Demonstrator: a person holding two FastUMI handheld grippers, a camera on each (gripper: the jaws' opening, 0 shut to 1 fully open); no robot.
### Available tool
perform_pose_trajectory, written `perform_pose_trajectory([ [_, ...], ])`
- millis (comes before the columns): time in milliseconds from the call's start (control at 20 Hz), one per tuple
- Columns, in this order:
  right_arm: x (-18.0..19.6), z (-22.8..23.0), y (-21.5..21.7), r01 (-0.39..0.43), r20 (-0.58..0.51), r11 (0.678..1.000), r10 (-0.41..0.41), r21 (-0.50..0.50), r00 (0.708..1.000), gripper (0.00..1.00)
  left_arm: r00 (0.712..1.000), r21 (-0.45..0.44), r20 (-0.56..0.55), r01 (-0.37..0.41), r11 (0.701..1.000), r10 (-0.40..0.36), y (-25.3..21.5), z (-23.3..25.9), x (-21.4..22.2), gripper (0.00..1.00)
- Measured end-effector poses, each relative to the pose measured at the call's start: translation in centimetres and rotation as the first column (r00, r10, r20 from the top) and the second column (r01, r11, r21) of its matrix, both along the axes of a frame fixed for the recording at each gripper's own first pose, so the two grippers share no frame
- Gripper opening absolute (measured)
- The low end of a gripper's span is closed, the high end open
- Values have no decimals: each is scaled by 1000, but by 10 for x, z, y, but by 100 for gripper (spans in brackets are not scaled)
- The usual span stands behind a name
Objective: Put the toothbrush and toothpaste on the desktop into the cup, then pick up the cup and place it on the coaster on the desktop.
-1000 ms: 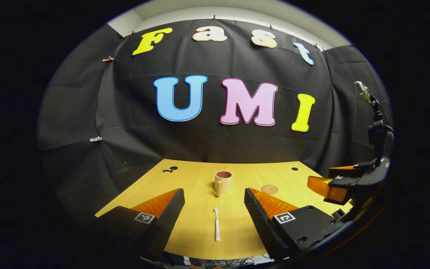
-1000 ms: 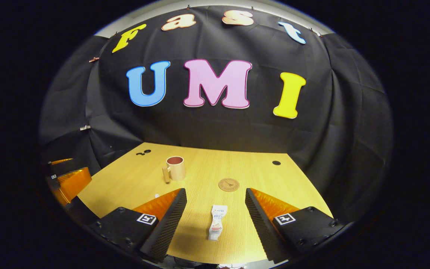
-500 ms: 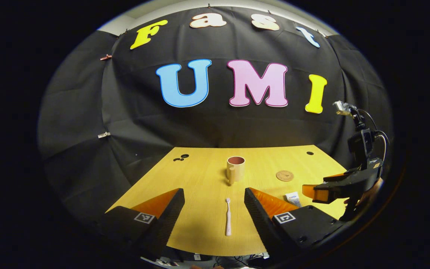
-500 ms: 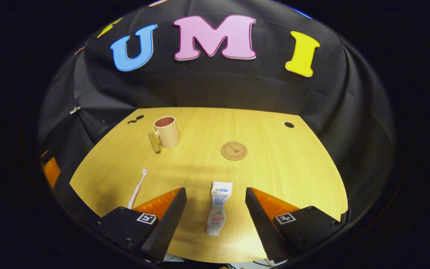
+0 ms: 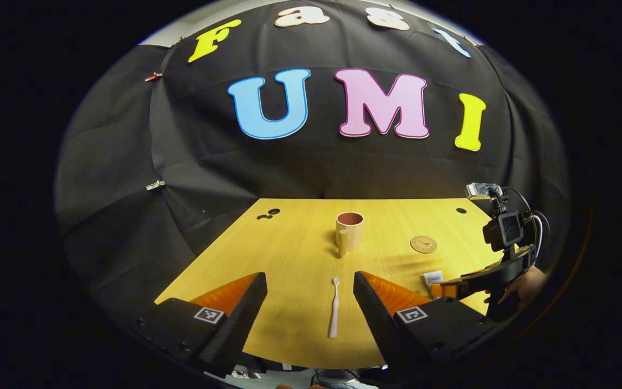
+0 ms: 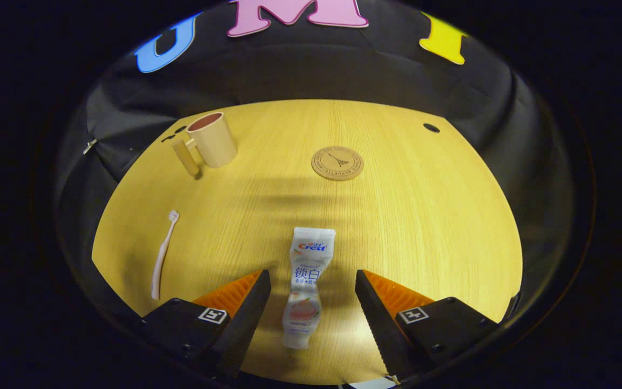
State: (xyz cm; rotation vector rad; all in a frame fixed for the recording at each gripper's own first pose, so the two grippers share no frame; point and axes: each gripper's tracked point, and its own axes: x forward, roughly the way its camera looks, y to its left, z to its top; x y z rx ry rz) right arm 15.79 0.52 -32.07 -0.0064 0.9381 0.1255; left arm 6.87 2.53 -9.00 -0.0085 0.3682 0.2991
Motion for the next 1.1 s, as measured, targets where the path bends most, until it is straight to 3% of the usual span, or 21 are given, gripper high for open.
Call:
perform_pose_trajectory([
  [350,4,-27,7,-15,-79,1000,14,-12,997,97,997,-28,-47,-61,998,60,8,-13,-1,100],
  [450,3,-32,8,-4,-105,1000,3,-6,995,92,996,-34,-51,-73,997,71,9,-14,-1,100],
  [750,3,-32,2,12,-130,999,-18,-44,991,56,996,-33,-39,-76,997,75,12,-13,1,100],
  [850,2,-34,3,7,-139,999,-14,-52,990,33,997,-31,-33,-73,997,72,11,-12,0,100],
  [900,2,-32,3,-5,-140,998,-3,-57,990,37,997,-36,-25,-72,997,71,11,-11,1,100],
  [1100,1,-33,3,-54,-166,998,47,-41,985,33,998,-69,-12,-60,996,59,6,-12,6,100],
])
